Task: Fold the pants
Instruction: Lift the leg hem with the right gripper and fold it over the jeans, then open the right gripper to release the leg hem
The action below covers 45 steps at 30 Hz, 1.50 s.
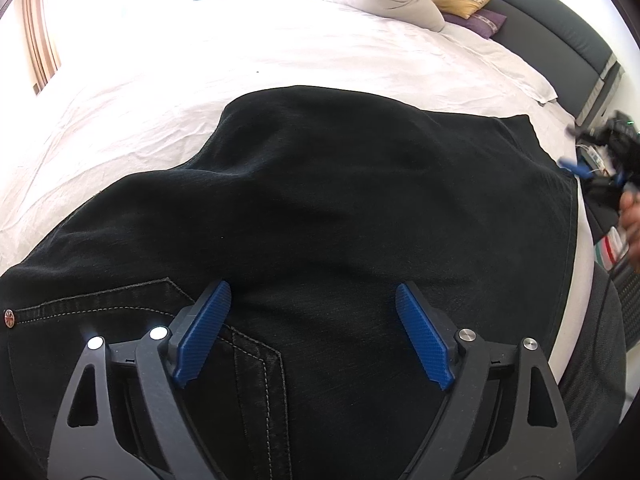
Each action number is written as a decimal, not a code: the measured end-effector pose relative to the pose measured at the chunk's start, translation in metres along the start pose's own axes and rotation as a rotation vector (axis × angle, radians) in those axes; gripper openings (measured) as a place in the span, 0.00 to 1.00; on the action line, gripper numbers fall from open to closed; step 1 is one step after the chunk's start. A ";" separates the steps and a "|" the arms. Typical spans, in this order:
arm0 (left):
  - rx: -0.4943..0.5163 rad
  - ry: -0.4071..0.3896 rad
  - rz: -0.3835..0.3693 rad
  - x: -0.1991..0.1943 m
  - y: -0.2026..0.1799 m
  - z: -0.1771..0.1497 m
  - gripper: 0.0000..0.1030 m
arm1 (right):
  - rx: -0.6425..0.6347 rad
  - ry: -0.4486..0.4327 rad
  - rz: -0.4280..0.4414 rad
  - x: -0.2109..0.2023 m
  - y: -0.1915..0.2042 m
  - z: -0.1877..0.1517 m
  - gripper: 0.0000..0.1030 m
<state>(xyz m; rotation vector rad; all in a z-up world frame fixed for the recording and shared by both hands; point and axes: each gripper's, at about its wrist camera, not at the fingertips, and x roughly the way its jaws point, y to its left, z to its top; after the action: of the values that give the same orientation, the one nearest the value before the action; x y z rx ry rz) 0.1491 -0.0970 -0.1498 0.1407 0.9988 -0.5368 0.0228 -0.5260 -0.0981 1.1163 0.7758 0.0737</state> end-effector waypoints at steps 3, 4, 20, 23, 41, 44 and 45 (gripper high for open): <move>-0.004 -0.003 -0.004 0.000 0.001 0.000 0.82 | -0.027 0.154 -0.009 0.037 -0.013 -0.013 0.43; -0.006 -0.004 -0.006 0.000 0.001 0.001 0.82 | 0.022 0.143 0.000 0.037 -0.028 -0.012 0.19; -0.138 -0.057 -0.055 -0.021 0.030 -0.002 0.82 | -0.187 0.298 0.009 0.107 0.063 -0.031 0.49; -0.154 -0.069 -0.062 -0.028 0.040 -0.007 0.82 | -0.155 0.318 -0.081 0.133 0.044 -0.027 0.00; -0.131 -0.111 -0.070 -0.031 0.048 -0.032 0.86 | -1.126 0.818 -0.108 0.329 0.294 -0.114 0.49; -0.137 -0.112 -0.080 -0.032 0.050 -0.028 0.86 | -1.146 0.922 -0.113 0.336 0.268 -0.123 0.49; -0.139 -0.113 -0.084 -0.033 0.052 -0.027 0.86 | -1.169 0.949 -0.128 0.334 0.260 -0.129 0.48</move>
<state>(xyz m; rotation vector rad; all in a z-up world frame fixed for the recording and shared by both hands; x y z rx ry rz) 0.1405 -0.0308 -0.1436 -0.0552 0.9316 -0.5439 0.2763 -0.1635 -0.0845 -0.1613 1.3603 0.8784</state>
